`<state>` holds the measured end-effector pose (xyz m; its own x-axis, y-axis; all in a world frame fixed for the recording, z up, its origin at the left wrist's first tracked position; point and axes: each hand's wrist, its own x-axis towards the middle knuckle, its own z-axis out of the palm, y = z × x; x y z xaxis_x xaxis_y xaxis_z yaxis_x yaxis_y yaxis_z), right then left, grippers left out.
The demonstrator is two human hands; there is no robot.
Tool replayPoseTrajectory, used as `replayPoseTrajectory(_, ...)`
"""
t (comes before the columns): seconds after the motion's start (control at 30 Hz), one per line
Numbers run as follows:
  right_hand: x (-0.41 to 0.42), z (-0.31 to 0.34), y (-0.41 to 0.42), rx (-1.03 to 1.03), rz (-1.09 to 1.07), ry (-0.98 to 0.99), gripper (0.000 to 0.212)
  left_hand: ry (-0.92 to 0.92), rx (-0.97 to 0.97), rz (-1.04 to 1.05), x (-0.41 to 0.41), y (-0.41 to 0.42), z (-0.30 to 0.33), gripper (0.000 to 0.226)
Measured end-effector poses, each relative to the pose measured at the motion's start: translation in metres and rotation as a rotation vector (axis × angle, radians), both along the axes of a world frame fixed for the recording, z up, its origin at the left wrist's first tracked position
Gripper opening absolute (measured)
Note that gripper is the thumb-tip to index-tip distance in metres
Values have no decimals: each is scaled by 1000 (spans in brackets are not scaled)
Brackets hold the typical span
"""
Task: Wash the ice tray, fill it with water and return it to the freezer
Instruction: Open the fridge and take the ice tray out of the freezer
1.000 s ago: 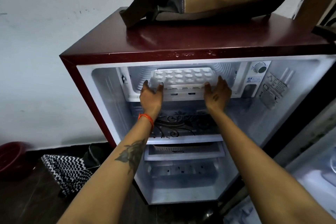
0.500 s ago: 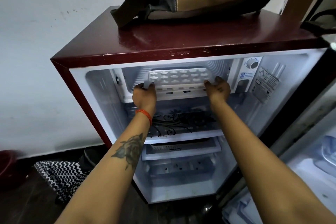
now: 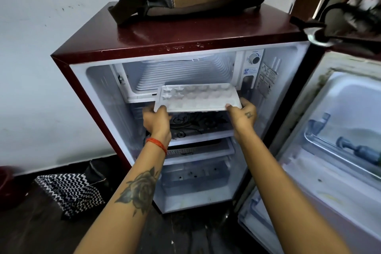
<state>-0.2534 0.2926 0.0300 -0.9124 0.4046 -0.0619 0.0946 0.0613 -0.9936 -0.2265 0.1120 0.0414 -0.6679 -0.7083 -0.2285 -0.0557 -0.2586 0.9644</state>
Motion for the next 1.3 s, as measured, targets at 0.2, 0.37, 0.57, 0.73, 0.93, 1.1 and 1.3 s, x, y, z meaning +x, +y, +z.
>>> replayPoseTrajectory(0.2,64,-8,25,-71,-7,-26,19,13,65,-9,52,24,-8,34)
replayPoseTrajectory(0.37,117,-8,47,-136,-41,-36,26,-7,103,-40,93,43,-19,37)
replayPoseTrajectory(0.57,168,-11,66,-227,-113,-92,39,-60,82,-59,130,59,-29,36)
replayPoseTrajectory(0.73,203,-18,79,-239,-162,-81,29,-61,75,-139,153,73,-29,36)
replayPoseTrajectory(0.93,248,-21,98,-282,-327,-52,32,-92,74,-275,174,95,-29,33)
replayPoseTrajectory(1.1,289,-22,111,-308,-465,-48,38,-128,33,-420,191,112,-32,28)
replayPoseTrajectory(1.3,346,-34,127,-348,-641,-29,45,-117,-35,-606,223,139,-32,23)
